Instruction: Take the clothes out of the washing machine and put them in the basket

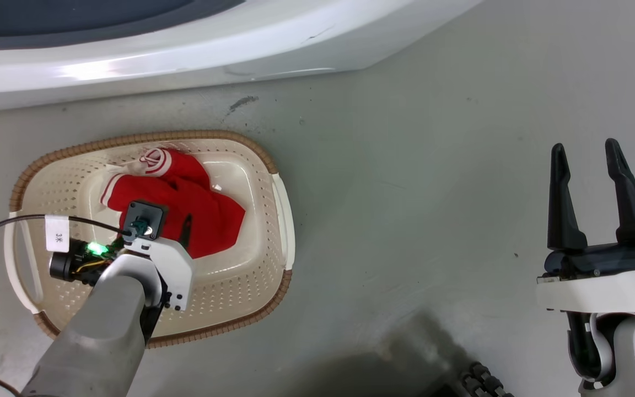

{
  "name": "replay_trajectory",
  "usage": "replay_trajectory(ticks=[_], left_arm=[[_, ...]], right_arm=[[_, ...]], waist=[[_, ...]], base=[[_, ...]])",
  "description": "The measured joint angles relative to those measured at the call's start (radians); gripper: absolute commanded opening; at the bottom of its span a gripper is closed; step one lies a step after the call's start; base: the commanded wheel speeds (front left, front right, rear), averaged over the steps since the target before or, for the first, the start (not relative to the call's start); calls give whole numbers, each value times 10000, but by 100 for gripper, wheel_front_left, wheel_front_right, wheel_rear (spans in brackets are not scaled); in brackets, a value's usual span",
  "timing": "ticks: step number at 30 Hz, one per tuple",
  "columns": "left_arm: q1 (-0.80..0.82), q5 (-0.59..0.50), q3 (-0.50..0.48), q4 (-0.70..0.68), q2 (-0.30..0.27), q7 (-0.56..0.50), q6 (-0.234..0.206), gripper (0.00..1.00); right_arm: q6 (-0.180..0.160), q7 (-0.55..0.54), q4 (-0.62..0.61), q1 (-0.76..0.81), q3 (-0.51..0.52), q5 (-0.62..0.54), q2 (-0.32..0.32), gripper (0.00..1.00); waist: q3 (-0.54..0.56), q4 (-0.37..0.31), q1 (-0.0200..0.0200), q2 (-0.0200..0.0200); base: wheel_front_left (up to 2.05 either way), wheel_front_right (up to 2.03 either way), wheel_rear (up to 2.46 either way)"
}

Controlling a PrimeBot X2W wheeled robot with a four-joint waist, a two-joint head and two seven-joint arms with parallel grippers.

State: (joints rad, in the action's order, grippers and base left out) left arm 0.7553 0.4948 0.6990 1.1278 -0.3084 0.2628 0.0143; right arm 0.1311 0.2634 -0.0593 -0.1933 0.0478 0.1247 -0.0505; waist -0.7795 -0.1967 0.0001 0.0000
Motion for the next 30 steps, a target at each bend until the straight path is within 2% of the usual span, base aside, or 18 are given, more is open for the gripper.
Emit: replay_trajectory(ticks=[11, 25, 30], left_arm=[[-1066, -341, -1057, -1266, 46, 0, -286, 100], [-3219, -1453, -3559, -5047, 163, 2, -585, 100], [-4032, -1927, -4418, -6159, 378, 2, -522, 100]], right_arm=[[0, 0, 477, -3, 38, 0, 4, 100], [2, 0, 951, 520, 391, -209, 6, 100], [0, 0, 1026, 786, 458, -209, 4, 100]], waist=[[1349, 228, -1, 0], [3646, 872, -3, 0], [4249, 1061, -3, 0]], base=[[0, 0, 0], [0, 0, 0], [0, 0, 0]])
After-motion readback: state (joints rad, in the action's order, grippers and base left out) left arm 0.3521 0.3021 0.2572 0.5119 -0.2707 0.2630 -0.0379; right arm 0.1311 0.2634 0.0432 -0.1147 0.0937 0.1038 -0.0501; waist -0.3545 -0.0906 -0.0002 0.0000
